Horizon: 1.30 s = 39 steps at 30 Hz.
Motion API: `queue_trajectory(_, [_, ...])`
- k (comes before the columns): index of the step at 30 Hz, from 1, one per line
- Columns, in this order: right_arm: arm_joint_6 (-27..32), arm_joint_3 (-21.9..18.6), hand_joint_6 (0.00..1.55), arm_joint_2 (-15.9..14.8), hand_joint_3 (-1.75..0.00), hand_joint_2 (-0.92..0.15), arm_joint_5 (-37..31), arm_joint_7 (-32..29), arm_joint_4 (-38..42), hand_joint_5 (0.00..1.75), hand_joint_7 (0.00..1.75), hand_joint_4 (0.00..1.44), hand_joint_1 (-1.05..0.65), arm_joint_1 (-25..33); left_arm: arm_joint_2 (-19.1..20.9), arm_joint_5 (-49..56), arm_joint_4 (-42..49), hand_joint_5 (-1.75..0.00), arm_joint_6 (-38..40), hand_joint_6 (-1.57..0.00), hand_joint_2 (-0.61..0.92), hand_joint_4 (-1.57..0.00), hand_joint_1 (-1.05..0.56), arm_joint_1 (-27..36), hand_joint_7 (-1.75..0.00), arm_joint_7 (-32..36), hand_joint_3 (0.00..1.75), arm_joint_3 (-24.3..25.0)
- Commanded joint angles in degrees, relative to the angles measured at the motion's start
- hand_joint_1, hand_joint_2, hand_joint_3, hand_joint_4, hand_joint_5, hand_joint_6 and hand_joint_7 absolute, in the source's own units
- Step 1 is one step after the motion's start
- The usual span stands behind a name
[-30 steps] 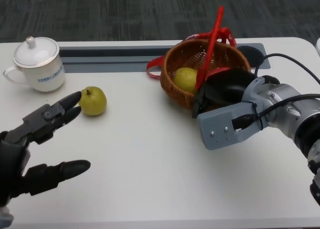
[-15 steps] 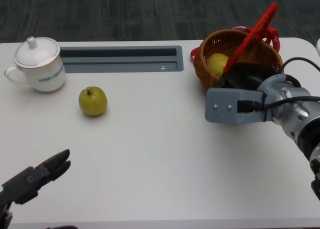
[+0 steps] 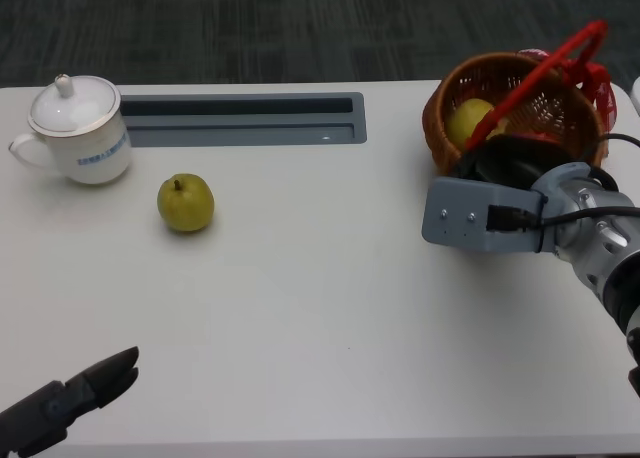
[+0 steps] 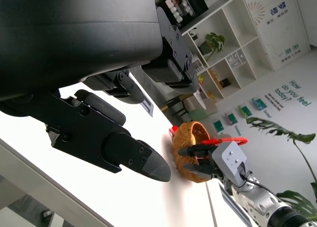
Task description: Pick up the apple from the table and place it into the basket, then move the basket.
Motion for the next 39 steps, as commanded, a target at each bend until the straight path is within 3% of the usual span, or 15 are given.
queue_trajectory(1, [-0.2,0.7,0.45,-1.9,0.0,-0.8,-0.8,2.7,1.2,0.0,0.0,0.43,-0.7,0.5,0.4,0.6,0.1,0.0,1.1,-0.58,0.77,-0.66,-0.46,-1.7,0.0,0.5,0.0,0.0])
queue_trajectory(6, [-1.9,-0.2,0.24,-2.8,-0.01,-0.82,-0.1,5.3,1.0,0.0,0.0,0.22,-0.89,-1.6,0.6,1.0,2.6,0.0,1.1,-0.58,0.78,-0.67,-0.47,-5.3,0.0,0.0,0.0,-0.8])
queue_trajectory(24, [-13.2,0.0,0.39,-10.6,0.0,-0.79,0.1,4.9,-0.4,0.01,0.02,0.34,-0.77,-6.0,1.5,0.2,9.6,0.0,0.3,-0.6,0.78,-0.68,-0.5,-13.8,0.0,-1.1,0.0,-4.6])
queue_trajectory(29, [-16.8,-1.6,0.41,-12.3,0.0,-0.79,2.1,5.3,-1.1,0.01,0.01,0.35,-0.74,-5.9,1.8,0.1,10.6,0.0,0.2,-0.6,0.78,-0.68,-0.49,-15.6,0.0,-1.2,0.0,-5.3])
queue_trajectory(39, [-33.1,-1.8,0.33,-15.7,0.0,-0.81,3.8,1.0,-4.7,0.01,0.0,0.35,-0.64,-0.4,2.2,-0.3,11.5,0.0,0.5,-0.59,0.77,-0.66,-0.47,-17.9,0.0,-1.7,0.0,-5.3])
